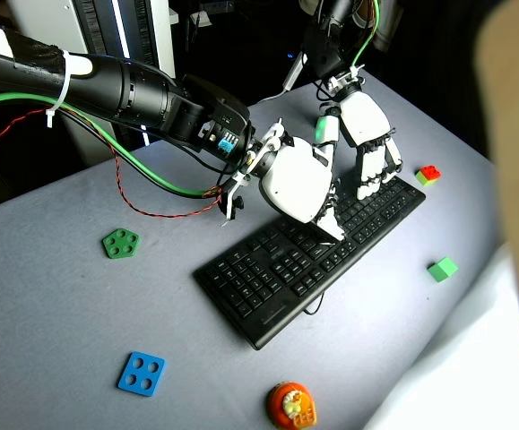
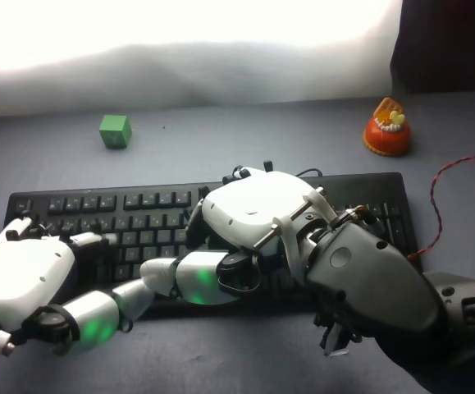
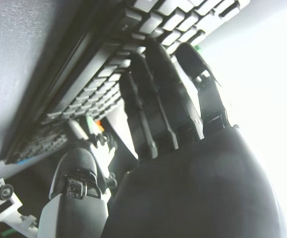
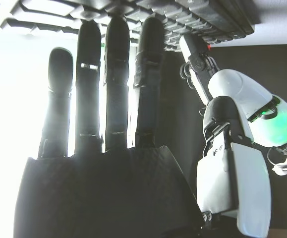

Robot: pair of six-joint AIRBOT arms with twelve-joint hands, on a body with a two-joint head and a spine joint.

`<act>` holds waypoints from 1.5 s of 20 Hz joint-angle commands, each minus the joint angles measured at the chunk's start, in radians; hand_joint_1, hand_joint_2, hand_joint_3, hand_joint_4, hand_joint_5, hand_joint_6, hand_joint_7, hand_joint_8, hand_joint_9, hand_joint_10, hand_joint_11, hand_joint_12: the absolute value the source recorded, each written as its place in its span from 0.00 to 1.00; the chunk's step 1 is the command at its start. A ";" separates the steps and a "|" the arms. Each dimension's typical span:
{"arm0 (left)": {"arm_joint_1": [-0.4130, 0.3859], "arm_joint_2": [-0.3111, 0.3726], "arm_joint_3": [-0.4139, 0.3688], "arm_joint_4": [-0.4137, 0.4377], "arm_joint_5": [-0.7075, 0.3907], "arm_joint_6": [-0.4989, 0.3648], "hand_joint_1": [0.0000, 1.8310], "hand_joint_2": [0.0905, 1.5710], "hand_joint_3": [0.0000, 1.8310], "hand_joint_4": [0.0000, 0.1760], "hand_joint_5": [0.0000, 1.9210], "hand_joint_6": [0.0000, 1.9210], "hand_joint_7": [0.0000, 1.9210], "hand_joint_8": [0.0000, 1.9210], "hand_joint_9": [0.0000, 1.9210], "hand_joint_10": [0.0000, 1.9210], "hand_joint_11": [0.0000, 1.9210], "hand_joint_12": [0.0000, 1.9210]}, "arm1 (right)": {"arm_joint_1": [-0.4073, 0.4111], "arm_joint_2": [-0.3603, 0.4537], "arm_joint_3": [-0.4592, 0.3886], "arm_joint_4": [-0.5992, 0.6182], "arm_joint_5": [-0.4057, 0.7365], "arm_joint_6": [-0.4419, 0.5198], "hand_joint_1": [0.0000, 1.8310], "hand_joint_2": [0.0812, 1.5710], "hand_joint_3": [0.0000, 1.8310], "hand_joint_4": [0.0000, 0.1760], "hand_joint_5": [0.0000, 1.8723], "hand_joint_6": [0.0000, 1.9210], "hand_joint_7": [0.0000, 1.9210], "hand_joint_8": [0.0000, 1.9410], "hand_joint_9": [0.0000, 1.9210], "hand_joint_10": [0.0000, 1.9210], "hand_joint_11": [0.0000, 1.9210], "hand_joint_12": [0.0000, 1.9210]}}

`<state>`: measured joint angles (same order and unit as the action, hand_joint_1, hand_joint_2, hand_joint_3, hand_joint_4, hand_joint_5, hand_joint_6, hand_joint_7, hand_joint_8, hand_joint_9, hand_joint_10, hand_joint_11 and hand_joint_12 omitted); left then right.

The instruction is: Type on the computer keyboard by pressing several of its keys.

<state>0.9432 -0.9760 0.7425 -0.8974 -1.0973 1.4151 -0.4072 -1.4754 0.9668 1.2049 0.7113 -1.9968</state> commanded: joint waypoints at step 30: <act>-0.082 0.053 -0.012 0.056 -0.110 0.234 0.10 0.75 0.00 0.20 0.17 0.00 0.19 0.00 0.20 0.00 0.00 0.50 | 0.068 0.149 -0.052 -0.056 -0.048 -0.056 0.01 0.71 0.00 0.00 0.40 0.01 0.45 0.00 0.30 0.44 0.10 0.89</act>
<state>0.8650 -0.9230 0.7250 -0.8906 -1.0985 1.6455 -0.3557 -1.3281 0.9215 1.2045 0.6247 -2.0556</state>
